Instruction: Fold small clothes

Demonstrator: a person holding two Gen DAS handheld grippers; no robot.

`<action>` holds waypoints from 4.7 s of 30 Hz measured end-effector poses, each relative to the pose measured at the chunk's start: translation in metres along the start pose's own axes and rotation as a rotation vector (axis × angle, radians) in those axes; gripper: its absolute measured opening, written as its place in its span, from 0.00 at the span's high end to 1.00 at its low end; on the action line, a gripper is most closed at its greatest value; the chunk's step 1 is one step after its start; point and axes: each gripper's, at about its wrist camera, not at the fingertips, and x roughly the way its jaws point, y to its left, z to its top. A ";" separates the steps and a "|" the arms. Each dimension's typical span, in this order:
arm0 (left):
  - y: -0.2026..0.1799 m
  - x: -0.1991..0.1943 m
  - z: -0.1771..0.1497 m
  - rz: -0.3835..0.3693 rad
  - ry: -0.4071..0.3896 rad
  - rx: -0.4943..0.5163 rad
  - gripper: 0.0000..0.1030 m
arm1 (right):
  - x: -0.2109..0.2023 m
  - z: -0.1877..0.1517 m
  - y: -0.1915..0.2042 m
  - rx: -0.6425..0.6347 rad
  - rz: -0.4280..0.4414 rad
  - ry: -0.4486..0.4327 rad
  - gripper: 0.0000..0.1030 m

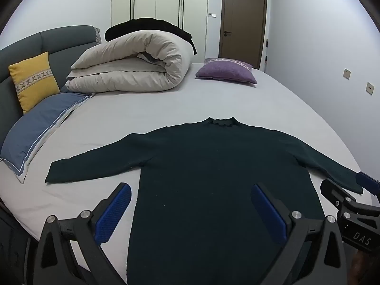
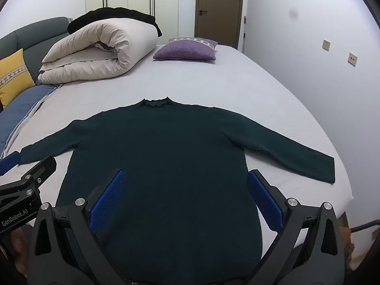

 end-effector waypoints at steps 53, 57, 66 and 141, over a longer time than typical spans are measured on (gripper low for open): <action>0.011 -0.007 0.005 0.006 -0.001 -0.002 0.00 | 0.006 -0.004 0.003 0.007 0.007 0.007 0.00; 0.011 -0.007 0.005 0.006 -0.001 -0.004 0.00 | 0.006 -0.004 0.003 0.007 0.007 0.007 0.00; 0.023 -0.009 0.001 0.005 0.001 -0.007 0.00 | 0.008 -0.008 0.006 0.005 0.007 0.008 0.00; -0.052 0.116 -0.025 0.000 0.148 0.194 0.00 | 0.181 -0.138 -0.459 1.043 0.082 0.008 0.91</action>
